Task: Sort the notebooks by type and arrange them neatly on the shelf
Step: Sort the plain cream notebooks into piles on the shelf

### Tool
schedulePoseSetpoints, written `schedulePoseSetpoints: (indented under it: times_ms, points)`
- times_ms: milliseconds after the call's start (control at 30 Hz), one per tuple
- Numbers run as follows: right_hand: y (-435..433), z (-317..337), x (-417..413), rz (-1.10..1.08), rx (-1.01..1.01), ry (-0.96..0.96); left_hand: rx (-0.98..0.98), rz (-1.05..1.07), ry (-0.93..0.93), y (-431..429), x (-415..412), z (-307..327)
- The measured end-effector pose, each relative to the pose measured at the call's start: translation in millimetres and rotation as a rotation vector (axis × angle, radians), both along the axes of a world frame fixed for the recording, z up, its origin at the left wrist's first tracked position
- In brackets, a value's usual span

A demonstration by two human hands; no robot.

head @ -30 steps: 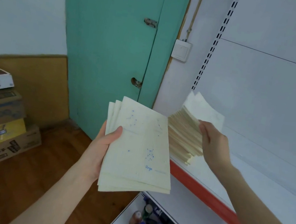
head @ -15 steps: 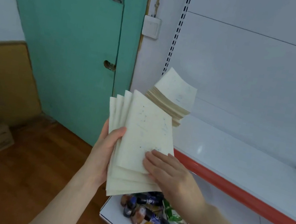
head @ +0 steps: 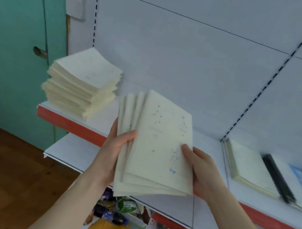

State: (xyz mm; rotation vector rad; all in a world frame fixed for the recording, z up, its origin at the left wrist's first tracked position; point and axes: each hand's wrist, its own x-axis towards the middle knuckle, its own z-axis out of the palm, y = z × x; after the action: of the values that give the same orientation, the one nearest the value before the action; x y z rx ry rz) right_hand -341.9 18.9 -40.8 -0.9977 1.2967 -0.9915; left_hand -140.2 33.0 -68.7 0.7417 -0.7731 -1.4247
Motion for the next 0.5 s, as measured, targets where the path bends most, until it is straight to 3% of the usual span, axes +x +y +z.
schedulePoseSetpoints:
  times_ms: [267,500]
  points:
    - [-21.9,-30.8,-113.1,-0.165,0.158,-0.154,0.045,-0.093,-0.114,-43.0,-95.4,-0.5]
    - [-88.6,-49.6,-154.4,-0.345,0.190,-0.131,0.059,0.019,-0.172,-115.1,-92.7,0.7]
